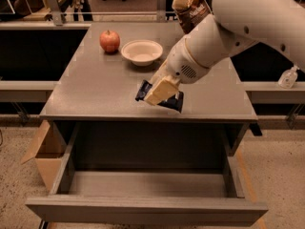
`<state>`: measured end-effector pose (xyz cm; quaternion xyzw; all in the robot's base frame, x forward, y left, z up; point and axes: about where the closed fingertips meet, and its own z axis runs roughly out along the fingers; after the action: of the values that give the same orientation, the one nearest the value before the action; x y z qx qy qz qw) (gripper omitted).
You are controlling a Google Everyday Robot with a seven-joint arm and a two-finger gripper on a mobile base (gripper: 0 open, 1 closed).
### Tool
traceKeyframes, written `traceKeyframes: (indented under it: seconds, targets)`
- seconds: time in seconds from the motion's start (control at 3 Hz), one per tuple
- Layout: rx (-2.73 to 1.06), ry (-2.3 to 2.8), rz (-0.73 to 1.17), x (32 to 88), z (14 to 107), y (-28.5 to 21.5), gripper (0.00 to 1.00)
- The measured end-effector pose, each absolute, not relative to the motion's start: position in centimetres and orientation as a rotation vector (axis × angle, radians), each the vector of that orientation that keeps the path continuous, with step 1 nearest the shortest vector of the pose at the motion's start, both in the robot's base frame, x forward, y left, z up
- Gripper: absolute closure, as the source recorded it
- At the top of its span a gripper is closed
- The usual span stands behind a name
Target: Place rxbar blueberry into top drawer
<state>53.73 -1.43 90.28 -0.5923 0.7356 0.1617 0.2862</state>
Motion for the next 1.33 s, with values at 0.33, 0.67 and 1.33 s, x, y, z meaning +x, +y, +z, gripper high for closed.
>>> traceKeyframes:
  seconds: [0.33,0.67,1.33]
  targets:
    - [-1.698,2.033,0.433,49.5,86.9,-0.8,1.00]
    - [-1.794,2.164,0.405,47.3,81.5,-1.0,1.00]
    - [-1.794,2.187,0.418,47.1,79.8,-0.9,1.00]
